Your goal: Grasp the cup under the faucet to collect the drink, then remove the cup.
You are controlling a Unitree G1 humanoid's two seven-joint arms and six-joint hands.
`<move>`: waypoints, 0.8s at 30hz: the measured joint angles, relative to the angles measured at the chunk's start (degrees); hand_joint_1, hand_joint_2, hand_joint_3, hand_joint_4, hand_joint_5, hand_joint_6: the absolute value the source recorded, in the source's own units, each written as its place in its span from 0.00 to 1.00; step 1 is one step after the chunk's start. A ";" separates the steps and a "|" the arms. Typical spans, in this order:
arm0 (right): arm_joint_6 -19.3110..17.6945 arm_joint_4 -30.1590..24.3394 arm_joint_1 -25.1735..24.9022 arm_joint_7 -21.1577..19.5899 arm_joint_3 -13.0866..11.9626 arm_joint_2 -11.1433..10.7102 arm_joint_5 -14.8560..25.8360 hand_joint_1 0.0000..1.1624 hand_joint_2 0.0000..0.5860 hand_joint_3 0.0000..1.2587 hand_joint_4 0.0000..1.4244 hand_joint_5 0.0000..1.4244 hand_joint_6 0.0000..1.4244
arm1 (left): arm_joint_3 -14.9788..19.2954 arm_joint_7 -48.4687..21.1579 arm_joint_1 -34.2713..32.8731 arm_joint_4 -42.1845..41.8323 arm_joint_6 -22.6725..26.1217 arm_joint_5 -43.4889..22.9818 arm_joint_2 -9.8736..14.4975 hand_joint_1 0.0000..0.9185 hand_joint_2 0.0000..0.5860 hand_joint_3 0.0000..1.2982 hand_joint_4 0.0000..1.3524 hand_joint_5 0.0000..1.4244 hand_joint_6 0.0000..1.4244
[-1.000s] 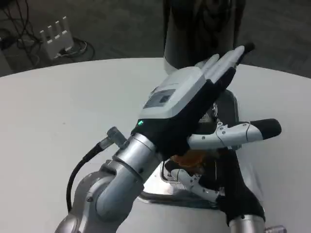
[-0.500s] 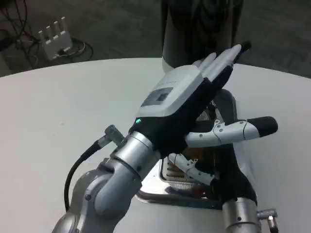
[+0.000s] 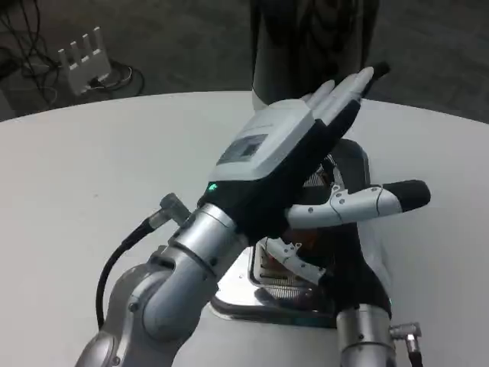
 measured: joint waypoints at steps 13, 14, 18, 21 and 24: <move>0.38 0.60 0.11 -7.27 1.05 0.06 -1.42 0.73 0.29 0.27 0.34 0.43 0.38 | 3.78 -0.42 3.02 -3.49 1.22 -3.19 0.03 0.00 0.12 0.00 0.00 0.00 0.02; 0.38 0.60 0.14 -7.48 1.18 0.06 -1.44 0.74 0.29 0.29 0.36 0.44 0.38 | 4.00 -0.42 3.27 -3.70 1.52 -4.08 -0.14 0.00 0.11 0.00 0.00 0.00 0.02; 0.18 0.57 0.45 -7.95 1.85 -0.08 -1.77 0.77 0.30 0.39 0.44 0.53 0.48 | 6.06 -0.56 4.82 -5.45 4.22 -8.10 -1.82 0.00 0.09 0.00 0.00 0.00 0.02; 0.04 -0.51 1.77 -9.21 2.63 -0.52 -3.07 0.80 0.29 0.46 0.49 0.61 0.60 | 6.67 -0.74 5.31 -6.15 5.25 -10.44 -2.00 0.00 0.08 0.00 0.00 0.00 0.03; 0.01 -1.87 2.83 -10.05 3.12 -0.86 -3.71 0.81 0.29 0.52 0.53 0.67 0.68 | 7.08 -0.75 6.35 -6.85 5.74 -11.24 -1.85 0.00 0.05 0.00 0.00 0.00 0.02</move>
